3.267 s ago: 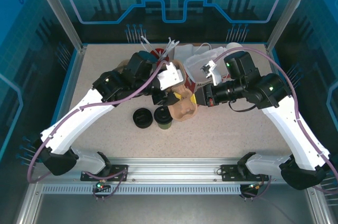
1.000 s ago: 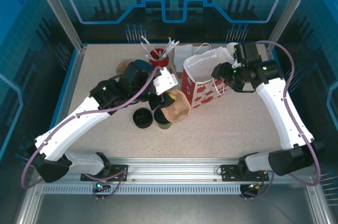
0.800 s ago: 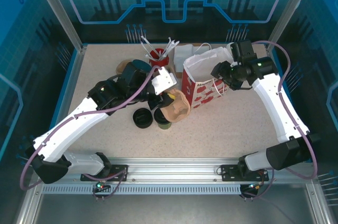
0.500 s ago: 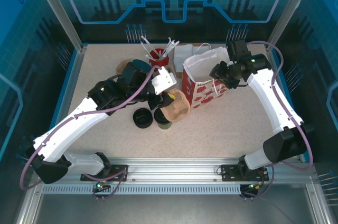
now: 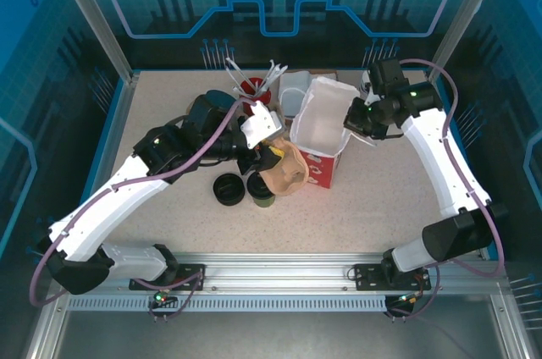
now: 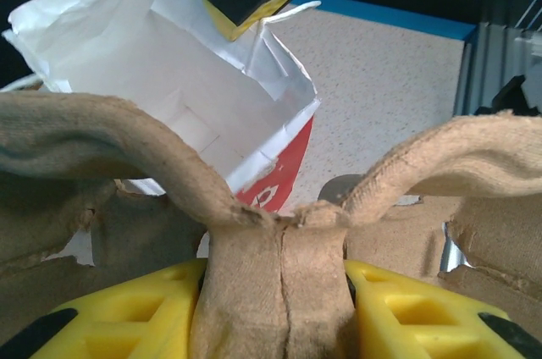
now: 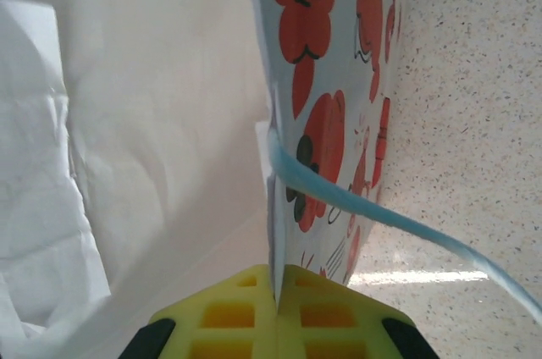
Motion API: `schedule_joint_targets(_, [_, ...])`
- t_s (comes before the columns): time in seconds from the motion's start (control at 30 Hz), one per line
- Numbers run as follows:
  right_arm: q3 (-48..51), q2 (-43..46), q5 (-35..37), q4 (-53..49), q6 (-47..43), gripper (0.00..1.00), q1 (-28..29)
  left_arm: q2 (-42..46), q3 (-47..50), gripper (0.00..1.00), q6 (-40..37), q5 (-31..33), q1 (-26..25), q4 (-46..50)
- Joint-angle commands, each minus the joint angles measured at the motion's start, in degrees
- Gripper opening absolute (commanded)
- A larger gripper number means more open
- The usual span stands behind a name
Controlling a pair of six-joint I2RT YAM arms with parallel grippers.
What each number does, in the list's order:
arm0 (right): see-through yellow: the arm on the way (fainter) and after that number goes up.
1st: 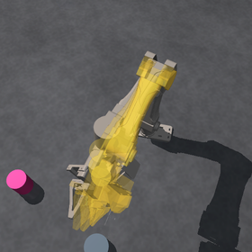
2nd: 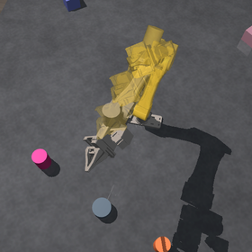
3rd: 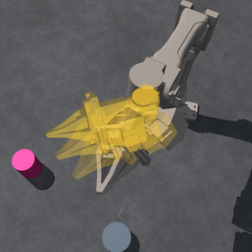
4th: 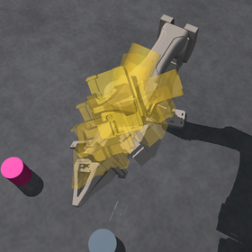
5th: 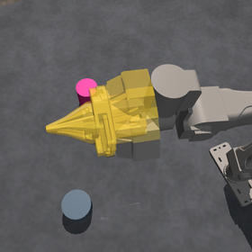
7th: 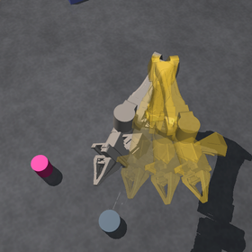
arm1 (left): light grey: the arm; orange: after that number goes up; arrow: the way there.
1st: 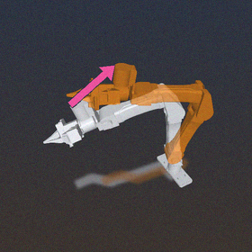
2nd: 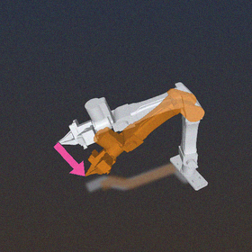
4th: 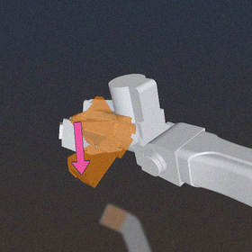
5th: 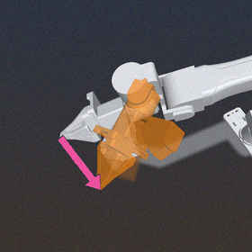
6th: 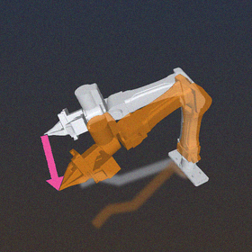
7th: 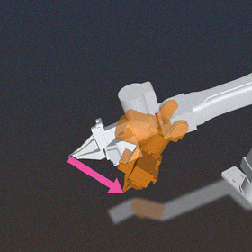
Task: Pack the takeout coffee
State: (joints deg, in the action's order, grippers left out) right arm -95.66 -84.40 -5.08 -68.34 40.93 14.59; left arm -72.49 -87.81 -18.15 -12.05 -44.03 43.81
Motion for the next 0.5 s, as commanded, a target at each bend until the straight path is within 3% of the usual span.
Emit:
schedule_joint_targets(0.0, [-2.5, 2.8, -4.1, -6.1, -6.2, 0.00, -0.6, -0.6, -3.8, 0.43, 1.4, -4.2, -1.2, 1.3])
schedule_joint_targets(0.2, [-1.6, 4.9, -11.0, -9.7, -10.5, 0.00, -0.4, -3.4, -8.2, 0.43, 0.8, -5.6, -3.0, 3.2])
schedule_joint_targets(0.47, [1.1, 8.1, -14.8, -10.1, -13.1, 0.00, 2.1, -9.2, -13.6, 0.43, -0.6, -7.4, -5.4, 7.0])
